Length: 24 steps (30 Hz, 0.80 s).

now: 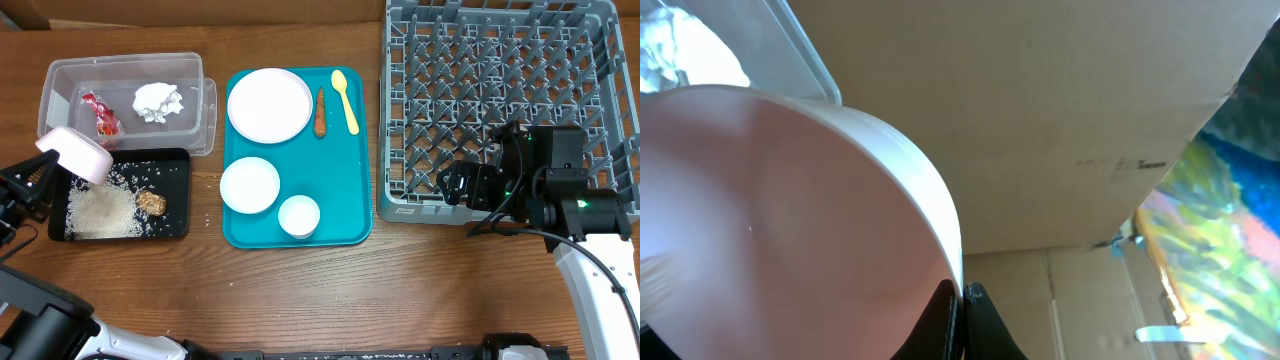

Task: Sort waste into correct bins and load items into the dishwasher
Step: 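Move the pink rice bowl left and tip rice onto the black tray, then carry the empty pink bowl back and set it on the teal tray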

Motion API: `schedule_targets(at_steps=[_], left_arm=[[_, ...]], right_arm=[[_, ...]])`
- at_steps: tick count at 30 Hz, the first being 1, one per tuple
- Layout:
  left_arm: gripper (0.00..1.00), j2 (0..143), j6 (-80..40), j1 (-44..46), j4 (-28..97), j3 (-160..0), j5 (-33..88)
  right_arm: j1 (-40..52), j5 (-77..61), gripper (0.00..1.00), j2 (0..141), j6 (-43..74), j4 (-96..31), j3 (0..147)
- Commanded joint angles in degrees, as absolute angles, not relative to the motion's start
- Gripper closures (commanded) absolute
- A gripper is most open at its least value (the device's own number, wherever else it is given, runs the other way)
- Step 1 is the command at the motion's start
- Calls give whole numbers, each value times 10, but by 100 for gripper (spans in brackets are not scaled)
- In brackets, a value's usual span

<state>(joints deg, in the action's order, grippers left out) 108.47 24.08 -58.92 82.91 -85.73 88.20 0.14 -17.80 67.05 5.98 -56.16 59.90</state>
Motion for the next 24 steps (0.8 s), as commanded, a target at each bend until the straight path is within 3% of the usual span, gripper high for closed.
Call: schedule_targets(at_steps=[1,14,24], left_arm=[[96,1068,231,-593,825,-855,906],[96,1054,255,-575,842,-862,905],[96,1021,264,-385,804,-990,885]], right_arm=[[3,-181,0,671,58,-559,607],[3,-181,0,671,58,-561,607],[3,-181,0,673,58,-557,607]])
